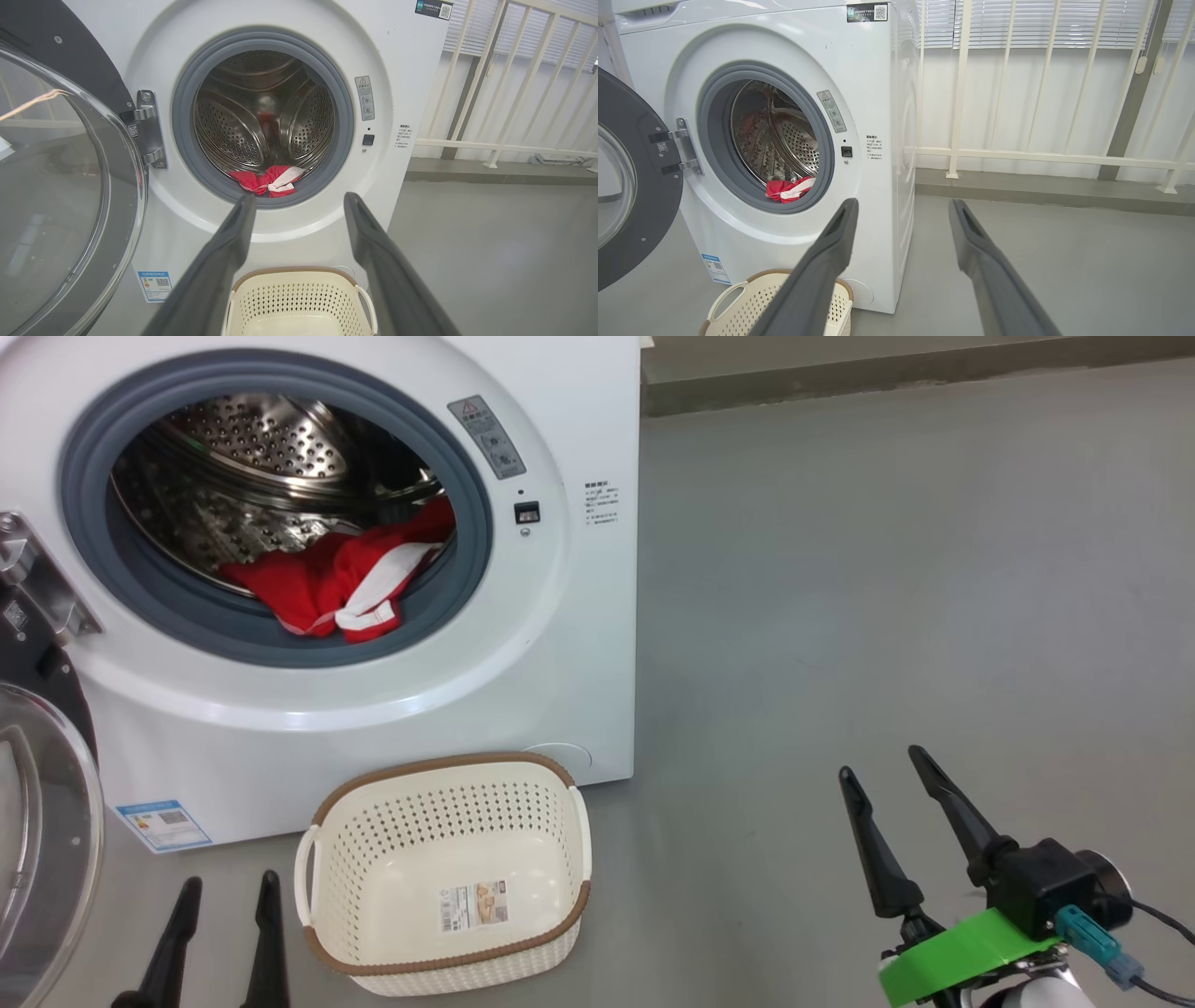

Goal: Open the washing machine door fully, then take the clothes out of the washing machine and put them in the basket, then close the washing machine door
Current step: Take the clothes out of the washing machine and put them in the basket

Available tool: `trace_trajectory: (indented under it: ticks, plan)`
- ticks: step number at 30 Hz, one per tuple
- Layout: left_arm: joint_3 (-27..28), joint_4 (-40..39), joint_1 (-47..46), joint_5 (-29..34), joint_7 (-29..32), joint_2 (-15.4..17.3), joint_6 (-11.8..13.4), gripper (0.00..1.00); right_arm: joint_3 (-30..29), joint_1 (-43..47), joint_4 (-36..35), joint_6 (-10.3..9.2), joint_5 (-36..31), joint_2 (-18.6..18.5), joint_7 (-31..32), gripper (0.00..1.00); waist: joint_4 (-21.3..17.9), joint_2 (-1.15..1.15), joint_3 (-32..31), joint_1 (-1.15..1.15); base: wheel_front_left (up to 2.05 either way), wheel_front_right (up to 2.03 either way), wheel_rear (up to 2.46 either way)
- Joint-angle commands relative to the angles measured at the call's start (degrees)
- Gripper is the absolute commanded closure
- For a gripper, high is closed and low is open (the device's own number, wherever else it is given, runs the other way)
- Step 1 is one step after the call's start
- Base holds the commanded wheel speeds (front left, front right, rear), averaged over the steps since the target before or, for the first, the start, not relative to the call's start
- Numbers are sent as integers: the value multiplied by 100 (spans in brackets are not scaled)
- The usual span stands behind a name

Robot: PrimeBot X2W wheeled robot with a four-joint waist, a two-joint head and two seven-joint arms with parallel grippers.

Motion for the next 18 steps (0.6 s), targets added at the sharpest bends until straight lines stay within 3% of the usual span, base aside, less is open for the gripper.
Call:
trace_trajectory:
  ticks: [1, 18]
  plan:
    - [162, -121, -52, 58, -66, 54, -46, 0, 43, -21, -204, 25, -57, 6, -37, 0, -3, 0, -26, 0, 0, 0, 0]
    - [161, -123, 27, 290, -69, -72, -43, 0, -92, 256, -277, 25, -216, 6, -37, 0, 65, 0, -40, 0, 2, -2, 0]
